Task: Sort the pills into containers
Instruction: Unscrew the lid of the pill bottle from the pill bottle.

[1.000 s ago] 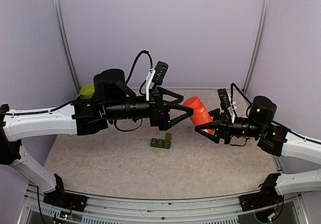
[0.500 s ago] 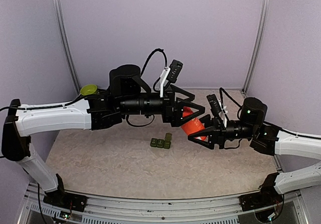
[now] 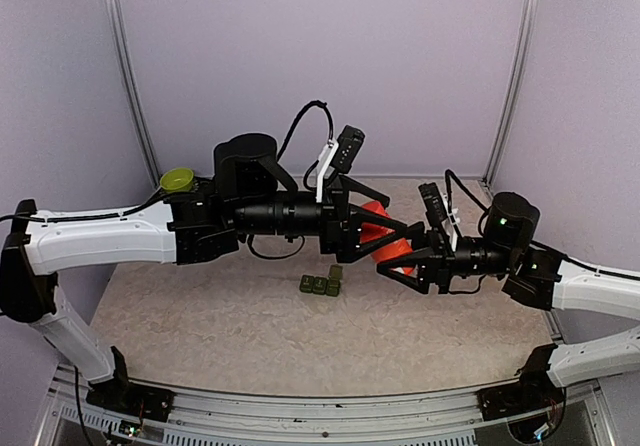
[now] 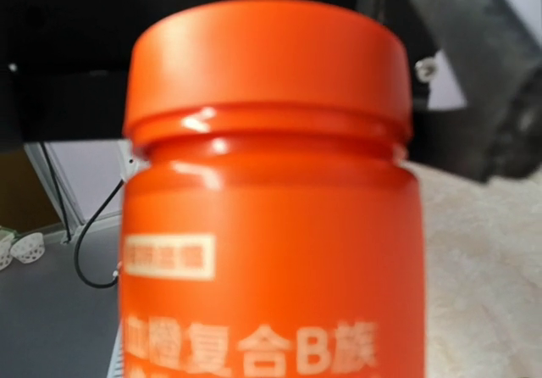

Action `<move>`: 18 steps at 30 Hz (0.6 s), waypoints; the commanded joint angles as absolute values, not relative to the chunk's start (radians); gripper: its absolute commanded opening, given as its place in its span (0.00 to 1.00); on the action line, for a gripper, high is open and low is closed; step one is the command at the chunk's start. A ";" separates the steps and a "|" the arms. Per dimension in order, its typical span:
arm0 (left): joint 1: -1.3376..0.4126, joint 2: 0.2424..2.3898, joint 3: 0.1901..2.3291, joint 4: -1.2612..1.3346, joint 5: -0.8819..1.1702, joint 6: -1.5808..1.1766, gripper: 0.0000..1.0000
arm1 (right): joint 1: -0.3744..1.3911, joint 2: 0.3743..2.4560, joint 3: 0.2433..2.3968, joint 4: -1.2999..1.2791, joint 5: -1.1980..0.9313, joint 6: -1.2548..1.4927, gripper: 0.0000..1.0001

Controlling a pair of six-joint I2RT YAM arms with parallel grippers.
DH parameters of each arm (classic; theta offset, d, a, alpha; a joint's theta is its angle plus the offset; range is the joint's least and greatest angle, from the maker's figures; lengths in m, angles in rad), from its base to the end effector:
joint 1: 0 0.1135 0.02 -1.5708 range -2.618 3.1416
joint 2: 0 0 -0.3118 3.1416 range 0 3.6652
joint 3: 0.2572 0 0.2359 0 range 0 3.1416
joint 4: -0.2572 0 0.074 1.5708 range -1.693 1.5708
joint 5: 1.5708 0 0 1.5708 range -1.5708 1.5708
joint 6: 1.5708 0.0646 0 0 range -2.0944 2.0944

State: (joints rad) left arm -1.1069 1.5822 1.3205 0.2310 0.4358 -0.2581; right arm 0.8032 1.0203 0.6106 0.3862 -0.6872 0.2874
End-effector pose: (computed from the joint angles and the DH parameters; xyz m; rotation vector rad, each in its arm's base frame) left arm 0.1510 -0.3627 0.4201 1.0625 1.4393 -1.3704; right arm 0.1191 0.1824 0.3405 -0.9931 1.4702 1.3608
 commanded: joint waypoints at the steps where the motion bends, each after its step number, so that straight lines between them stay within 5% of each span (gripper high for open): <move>1: -1.114 1.532 1.291 0.254 0.422 -0.242 0.95 | 0.796 0.986 0.623 0.373 -0.632 0.284 0.01; 18: -1.098 1.516 1.255 0.258 0.362 -0.264 0.99 | 0.782 0.973 0.615 0.418 -0.736 0.305 0.01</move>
